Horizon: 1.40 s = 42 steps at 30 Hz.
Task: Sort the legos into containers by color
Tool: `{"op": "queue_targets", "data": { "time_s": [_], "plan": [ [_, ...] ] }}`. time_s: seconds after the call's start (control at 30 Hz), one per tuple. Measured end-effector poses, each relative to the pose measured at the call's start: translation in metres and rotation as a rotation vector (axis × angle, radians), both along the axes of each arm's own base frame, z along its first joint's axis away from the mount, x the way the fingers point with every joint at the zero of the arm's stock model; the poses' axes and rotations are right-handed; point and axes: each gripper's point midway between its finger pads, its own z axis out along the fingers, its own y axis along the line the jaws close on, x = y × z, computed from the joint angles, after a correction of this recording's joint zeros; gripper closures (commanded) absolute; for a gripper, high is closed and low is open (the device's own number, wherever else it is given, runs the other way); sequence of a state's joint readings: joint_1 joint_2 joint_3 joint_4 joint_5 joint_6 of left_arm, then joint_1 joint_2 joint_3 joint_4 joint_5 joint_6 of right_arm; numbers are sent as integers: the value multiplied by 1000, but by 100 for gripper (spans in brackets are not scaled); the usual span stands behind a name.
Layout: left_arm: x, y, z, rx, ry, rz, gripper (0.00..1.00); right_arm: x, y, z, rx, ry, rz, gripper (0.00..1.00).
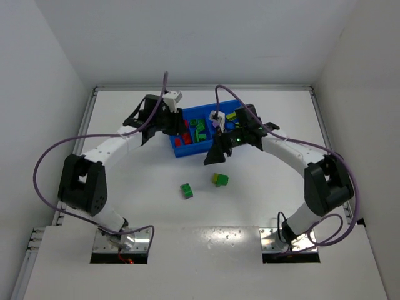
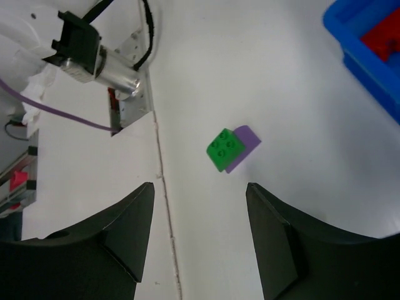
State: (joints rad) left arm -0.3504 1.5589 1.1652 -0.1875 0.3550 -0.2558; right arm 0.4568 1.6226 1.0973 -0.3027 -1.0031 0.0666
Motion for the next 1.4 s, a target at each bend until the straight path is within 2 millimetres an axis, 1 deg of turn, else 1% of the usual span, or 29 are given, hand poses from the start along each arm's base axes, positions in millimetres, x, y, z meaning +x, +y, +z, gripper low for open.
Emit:
{"op": "queue_targets", "data": {
  "time_s": [0.07, 0.1, 0.13, 0.17, 0.23, 0.27, 0.37, 0.43, 0.47, 0.57, 0.67, 0.8, 0.83, 0.9, 1.0, 1.07, 1.13, 1.2, 1.33, 1.4],
  "plan": [
    [9, 6, -23, 55, 41, 48, 99, 7, -5, 0, -16, -21, -30, 40],
    [12, 10, -38, 88, 75, 74, 97, 9, -8, 0, -24, -26, -43, 40],
    [14, 13, -47, 106, 92, 86, 96, 11, -10, -1, -31, -27, -52, 40],
    [16, 17, -59, 134, 122, 108, 93, 14, -12, -3, -38, -29, -64, 40],
    [20, 21, -76, 167, 160, 138, 89, 16, -15, -5, -47, -27, -77, 40],
    [23, 22, -80, 176, 172, 148, 86, 17, -17, -5, -50, -30, -83, 40],
    [36, 21, -83, 187, 169, 169, 70, 17, -20, -8, -59, -26, -90, 40],
    [41, 21, -82, 188, 164, 179, 62, 16, -22, -8, -62, -25, -92, 40],
    [44, 21, -82, 187, 161, 184, 54, 16, -23, -9, -63, -26, -92, 40],
    [46, 21, -83, 187, 163, 191, 42, 16, -24, -10, -66, -27, -92, 40],
    [46, 19, -83, 183, 161, 184, 35, 14, -25, -12, -71, -24, -89, 40],
    [40, 11, -80, 170, 151, 99, 35, 13, -26, -13, -75, -31, -83, 40],
    [37, 9, -77, 162, 144, 54, 35, 12, -26, -13, -77, -33, -80, 40],
    [20, 3, -67, 140, 127, -89, 35, 10, -28, -13, -82, -41, -73, 40],
    [-16, 7, -42, 182, 40, -393, 35, 7, -36, -11, -92, -62, -64, 40],
    [-39, 12, -26, 243, -33, -589, 36, 7, -43, -11, -102, -74, -63, 40],
    [-61, 14, -16, 304, -105, -774, 38, 7, -53, -13, -115, -76, -68, 40],
    [-86, 17, -21, 344, -126, -934, 38, 9, -62, -16, -128, -72, -80, 40],
    [-137, 28, -53, 370, -90, -1187, 40, 13, -78, -22, -142, -67, -112, 40],
    [-153, 33, -64, 378, -82, -1272, 41, 13, -84, -26, -148, -60, -126, 40]
  ]
}}
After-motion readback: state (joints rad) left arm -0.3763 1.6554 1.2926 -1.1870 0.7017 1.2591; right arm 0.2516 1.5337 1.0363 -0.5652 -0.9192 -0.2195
